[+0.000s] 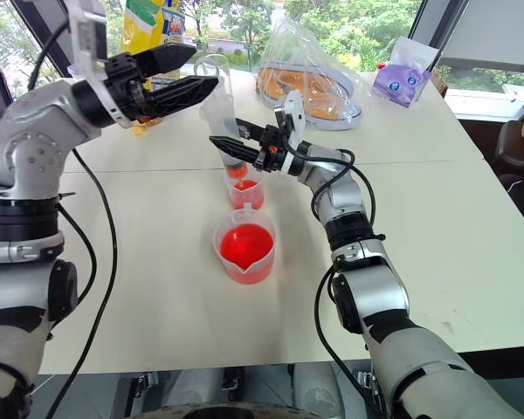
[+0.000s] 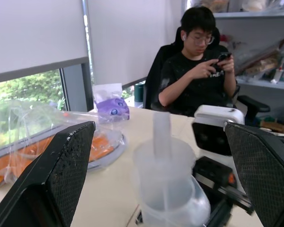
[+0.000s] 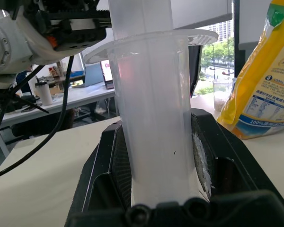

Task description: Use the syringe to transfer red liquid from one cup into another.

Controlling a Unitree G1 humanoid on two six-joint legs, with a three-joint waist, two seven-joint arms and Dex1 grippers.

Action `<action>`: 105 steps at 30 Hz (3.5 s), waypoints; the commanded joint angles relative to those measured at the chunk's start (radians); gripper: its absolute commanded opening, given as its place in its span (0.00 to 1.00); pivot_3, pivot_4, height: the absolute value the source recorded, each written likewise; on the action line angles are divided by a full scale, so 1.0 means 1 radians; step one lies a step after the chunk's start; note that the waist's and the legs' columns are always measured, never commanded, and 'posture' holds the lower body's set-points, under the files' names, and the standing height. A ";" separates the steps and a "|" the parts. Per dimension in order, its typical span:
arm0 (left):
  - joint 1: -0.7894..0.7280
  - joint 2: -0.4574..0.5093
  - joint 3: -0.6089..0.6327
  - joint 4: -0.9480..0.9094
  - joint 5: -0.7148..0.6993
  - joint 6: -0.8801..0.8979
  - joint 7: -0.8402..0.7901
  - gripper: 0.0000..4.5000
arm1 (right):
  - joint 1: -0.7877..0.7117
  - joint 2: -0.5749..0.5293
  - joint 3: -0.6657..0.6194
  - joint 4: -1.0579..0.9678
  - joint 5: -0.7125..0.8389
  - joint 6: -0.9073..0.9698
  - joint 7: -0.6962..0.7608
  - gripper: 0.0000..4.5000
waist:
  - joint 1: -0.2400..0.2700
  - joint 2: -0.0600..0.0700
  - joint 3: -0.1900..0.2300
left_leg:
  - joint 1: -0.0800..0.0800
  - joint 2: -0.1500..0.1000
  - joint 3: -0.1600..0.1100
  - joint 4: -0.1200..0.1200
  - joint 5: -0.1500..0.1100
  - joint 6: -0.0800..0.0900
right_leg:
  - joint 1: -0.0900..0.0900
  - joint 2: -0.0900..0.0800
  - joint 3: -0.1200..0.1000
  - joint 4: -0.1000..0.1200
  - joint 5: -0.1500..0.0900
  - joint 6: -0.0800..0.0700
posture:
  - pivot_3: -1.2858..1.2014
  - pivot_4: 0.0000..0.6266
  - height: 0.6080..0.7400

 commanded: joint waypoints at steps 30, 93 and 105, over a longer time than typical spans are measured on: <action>0.067 -0.027 -0.071 0.007 0.130 -0.093 -0.094 0.01 | -0.043 -0.037 -0.049 -0.127 0.027 0.054 -0.010 0.31 | 0.002 0.000 0.000 | 0.000 0.000 0.000 0.000 -0.002 0.004 | 0.000 0.000 0.000 0.000 0.000 0.000 | 0.52 0.24 1.00; 0.417 0.160 0.148 -0.396 -0.132 0.125 -0.087 1.00 | -0.219 -0.139 -0.168 -0.260 0.093 0.605 -0.379 0.31 | 0.000 0.001 0.000 | -0.001 0.000 -0.002 -0.001 -0.002 0.003 | -0.001 -0.005 0.000 0.000 0.000 -0.001 | 0.52 0.24 1.00; 0.490 0.296 0.130 -0.467 -0.215 0.124 -0.272 1.00 | -0.288 -0.535 -0.010 -0.395 0.135 1.625 -0.503 0.31 | -0.004 0.002 0.001 | -0.003 -0.001 -0.002 -0.006 -0.003 0.004 | -0.005 -0.011 -0.002 -0.005 -0.004 -0.012 | 0.52 0.24 1.00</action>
